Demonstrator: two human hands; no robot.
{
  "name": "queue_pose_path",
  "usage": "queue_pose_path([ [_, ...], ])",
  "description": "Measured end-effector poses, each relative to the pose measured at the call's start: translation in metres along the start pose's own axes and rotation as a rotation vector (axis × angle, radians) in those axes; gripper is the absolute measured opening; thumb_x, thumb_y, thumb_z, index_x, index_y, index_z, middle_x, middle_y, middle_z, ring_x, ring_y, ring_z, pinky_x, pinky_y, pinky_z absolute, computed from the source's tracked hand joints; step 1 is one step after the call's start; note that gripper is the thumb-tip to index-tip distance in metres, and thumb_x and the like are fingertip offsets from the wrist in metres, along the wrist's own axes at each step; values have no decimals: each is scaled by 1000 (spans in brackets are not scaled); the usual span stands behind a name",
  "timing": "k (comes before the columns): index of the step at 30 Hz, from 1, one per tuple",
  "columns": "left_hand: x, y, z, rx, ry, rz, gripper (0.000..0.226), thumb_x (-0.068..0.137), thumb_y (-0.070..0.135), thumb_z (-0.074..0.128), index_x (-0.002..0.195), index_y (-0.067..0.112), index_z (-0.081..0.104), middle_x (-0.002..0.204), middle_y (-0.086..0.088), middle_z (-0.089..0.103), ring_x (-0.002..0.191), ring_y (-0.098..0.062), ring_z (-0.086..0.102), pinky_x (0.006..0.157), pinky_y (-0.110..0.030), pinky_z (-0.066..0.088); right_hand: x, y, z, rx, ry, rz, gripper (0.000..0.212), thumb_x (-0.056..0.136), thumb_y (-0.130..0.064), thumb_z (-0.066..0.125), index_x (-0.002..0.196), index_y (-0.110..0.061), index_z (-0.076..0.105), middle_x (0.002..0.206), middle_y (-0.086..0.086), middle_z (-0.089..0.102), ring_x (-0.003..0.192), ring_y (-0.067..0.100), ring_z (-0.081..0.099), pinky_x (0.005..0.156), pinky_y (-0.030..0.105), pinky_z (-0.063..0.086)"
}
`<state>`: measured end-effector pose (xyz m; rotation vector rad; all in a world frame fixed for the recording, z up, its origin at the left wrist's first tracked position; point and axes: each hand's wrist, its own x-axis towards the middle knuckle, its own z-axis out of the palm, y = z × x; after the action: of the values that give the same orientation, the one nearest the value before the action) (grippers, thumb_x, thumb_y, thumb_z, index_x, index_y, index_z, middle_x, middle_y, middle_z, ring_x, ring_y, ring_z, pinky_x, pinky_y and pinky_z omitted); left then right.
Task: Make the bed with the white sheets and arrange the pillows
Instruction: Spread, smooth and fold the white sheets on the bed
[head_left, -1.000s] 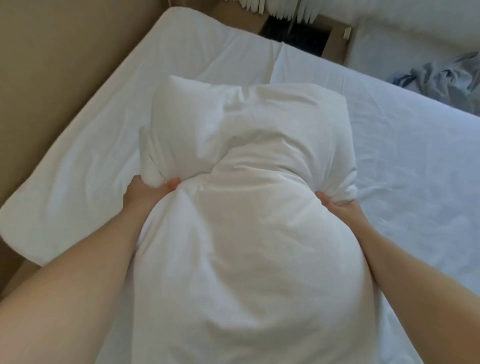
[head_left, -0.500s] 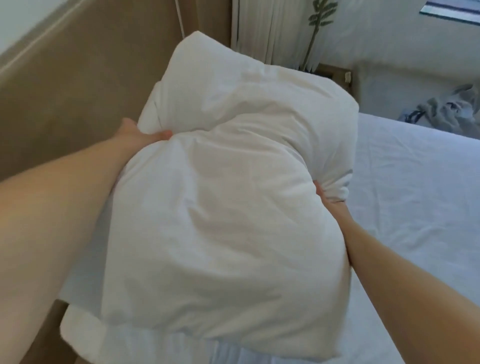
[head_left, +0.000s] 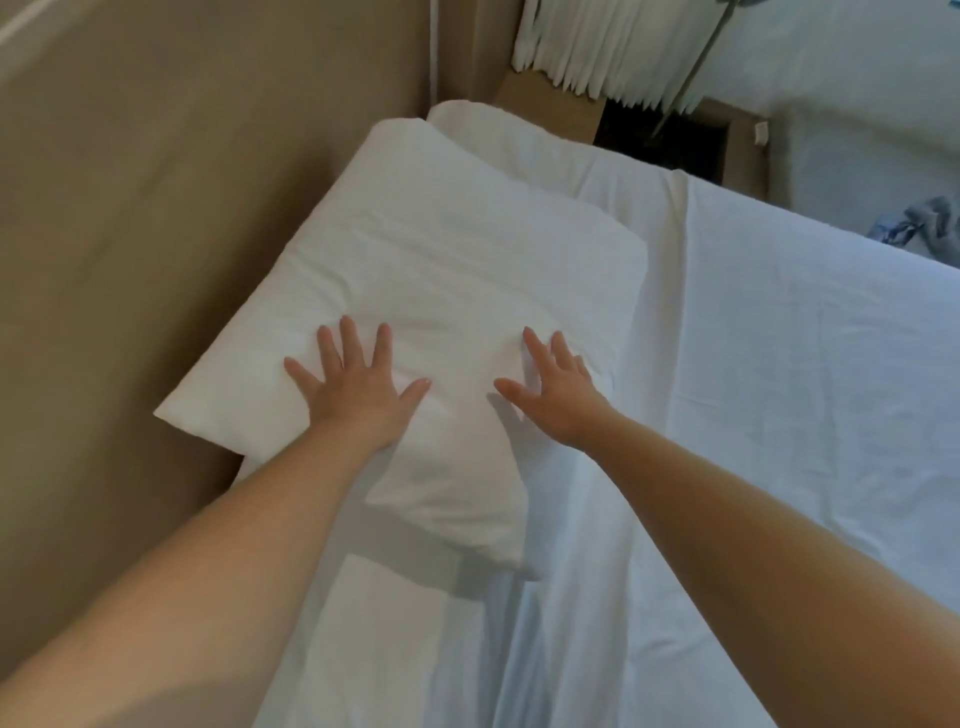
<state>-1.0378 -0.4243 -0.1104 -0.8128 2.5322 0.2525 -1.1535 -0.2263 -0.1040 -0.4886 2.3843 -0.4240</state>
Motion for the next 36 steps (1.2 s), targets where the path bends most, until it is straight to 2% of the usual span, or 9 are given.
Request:
queue_pose_path([
  [8, -20, -17, 14, -18, 45, -68, 84, 88, 75, 7, 152, 27, -18, 158, -16, -23, 145, -38, -20, 113, -66, -1, 28, -20, 3, -233, -43, -37, 83, 90, -72, 39, 151, -44, -10, 160, -5, -25, 147, 40, -18, 110, 70, 17],
  [13, -29, -15, 41, -192, 86, -202, 86, 86, 76, 6, 152, 28, -18, 158, -17, -24, 145, -38, -22, 115, -62, -5, 55, -28, -4, -411, -82, -168, 82, 87, -78, 31, 151, -47, -10, 159, -7, -28, 145, 38, -23, 106, 77, 4],
  [17, -3, -6, 86, -282, 277, -298, 87, 81, 77, -4, 151, 28, -22, 156, -16, -28, 144, -36, -26, 114, -62, -9, 101, -7, 28, -577, 49, -343, 80, 85, -81, 15, 149, -45, -17, 158, -3, -32, 144, 37, -28, 107, 75, -6],
  [23, 62, 16, 127, -255, 528, -402, 83, 89, 70, 6, 156, 22, 2, 160, -21, -10, 147, -38, -13, 114, -64, -6, 206, -9, 31, -697, 262, -659, 74, 87, -75, 7, 149, -43, -19, 160, -2, -27, 146, 31, -24, 113, 63, -12],
  [27, 54, 12, 102, -175, 512, -518, 78, 89, 65, 5, 155, 25, -6, 160, -14, -20, 146, -33, -20, 115, -61, -9, 231, -11, -8, -767, 293, -769, 65, 93, -68, 5, 151, -45, -13, 162, -8, -20, 148, 25, -21, 114, 63, -12],
  [29, 60, 10, 61, -195, 556, -532, 74, 91, 61, 10, 154, 26, -7, 160, -11, -19, 147, -32, -20, 116, -60, -7, 236, -32, -19, -650, 300, -749, 62, 96, -65, 6, 152, -44, -11, 161, -10, -20, 147, 26, -23, 113, 63, -15],
  [32, 100, 21, -1, -127, 685, -427, 64, 97, 53, 15, 155, 28, 1, 163, -6, -10, 148, -31, -14, 116, -60, -4, 239, -84, -11, -498, 334, -909, 53, 100, -55, 8, 151, -49, -2, 163, -14, -12, 149, 25, -19, 114, 62, -14],
  [34, 131, 22, -7, -80, 610, -413, 60, 98, 51, 12, 154, 33, 2, 163, -3, -7, 149, -30, -11, 115, -62, -4, 252, -109, -3, -537, 309, -995, 50, 102, -52, 10, 151, -50, 4, 163, -16, -6, 150, 23, -14, 114, 63, -11],
  [36, 147, 13, 14, -60, 509, -479, 60, 97, 56, 6, 154, 37, 0, 163, -3, -6, 149, -29, -9, 115, -62, -7, 276, -113, 1, -587, 286, -955, 51, 101, -54, 9, 152, -50, 4, 163, -17, -6, 150, 23, -12, 114, 64, -8],
])
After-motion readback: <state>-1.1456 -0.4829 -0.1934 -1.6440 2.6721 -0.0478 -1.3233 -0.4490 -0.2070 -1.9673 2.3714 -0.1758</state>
